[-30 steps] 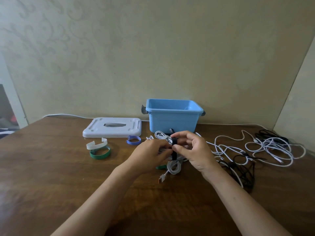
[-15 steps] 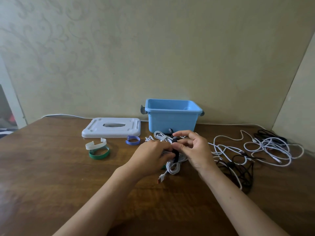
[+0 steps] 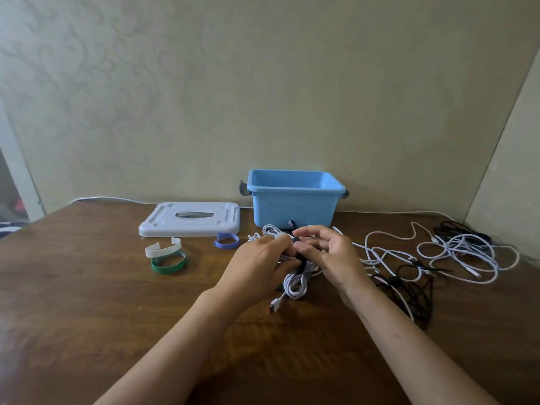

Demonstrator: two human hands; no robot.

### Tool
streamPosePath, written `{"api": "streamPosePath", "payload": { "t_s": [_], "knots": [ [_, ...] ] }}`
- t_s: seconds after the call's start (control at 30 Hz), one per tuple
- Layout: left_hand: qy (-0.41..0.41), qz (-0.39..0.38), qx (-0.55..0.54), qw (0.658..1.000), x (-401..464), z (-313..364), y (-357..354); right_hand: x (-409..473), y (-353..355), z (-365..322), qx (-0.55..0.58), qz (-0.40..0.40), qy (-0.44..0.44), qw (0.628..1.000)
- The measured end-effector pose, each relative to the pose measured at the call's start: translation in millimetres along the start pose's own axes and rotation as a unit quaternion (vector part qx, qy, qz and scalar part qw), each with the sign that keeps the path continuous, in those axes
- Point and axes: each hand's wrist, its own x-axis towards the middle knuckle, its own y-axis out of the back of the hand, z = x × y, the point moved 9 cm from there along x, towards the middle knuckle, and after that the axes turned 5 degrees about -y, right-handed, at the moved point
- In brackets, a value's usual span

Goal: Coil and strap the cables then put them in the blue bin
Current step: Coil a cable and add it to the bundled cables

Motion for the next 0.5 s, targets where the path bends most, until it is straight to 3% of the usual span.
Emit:
{"api": "streamPosePath", "payload": {
  "t_s": [0.17,0.33,0.5],
  "knots": [
    [-0.055,0.033,0.037,0.997,1,10,11,0,-3,-1,0.048,-0.027,-0.023,0.998],
    [-0.098,0.068,0.079,0.990,1,21,20,-8,-13,9,0.174,-0.077,-0.149,0.970],
    [-0.116,0.098,0.115,0.982,0,26,26,-11,-17,12,0.109,-0.093,-0.181,0.973]
  ]
}}
